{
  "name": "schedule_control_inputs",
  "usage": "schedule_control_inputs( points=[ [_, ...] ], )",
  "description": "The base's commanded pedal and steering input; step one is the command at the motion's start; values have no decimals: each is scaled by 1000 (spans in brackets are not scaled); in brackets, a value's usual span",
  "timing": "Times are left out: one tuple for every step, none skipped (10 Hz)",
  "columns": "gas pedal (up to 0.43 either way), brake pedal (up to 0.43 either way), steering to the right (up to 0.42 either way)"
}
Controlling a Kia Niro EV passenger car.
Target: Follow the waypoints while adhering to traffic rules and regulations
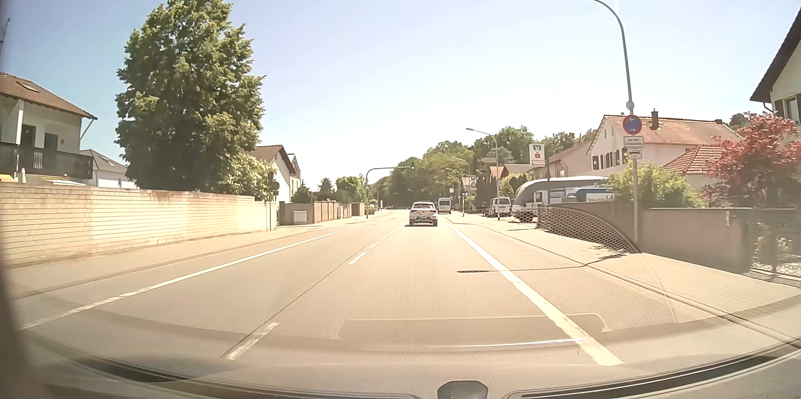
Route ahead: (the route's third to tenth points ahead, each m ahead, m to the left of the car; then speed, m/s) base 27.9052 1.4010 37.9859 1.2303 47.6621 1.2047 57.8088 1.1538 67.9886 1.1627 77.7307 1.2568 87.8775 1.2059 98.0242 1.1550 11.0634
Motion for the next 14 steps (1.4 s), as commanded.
schedule_control_inputs(
  points=[
    [59,30,0],
    [59,30,0],
    [59,30,0],
    [59,30,0],
    [59,30,0],
    [59,30,0],
    [59,30,0],
    [59,30,0],
    [59,30,0],
    [59,30,-1],
    [59,30,-2],
    [59,30,-2],
    [59,30,-2],
    [59,30,-1]
  ],
)
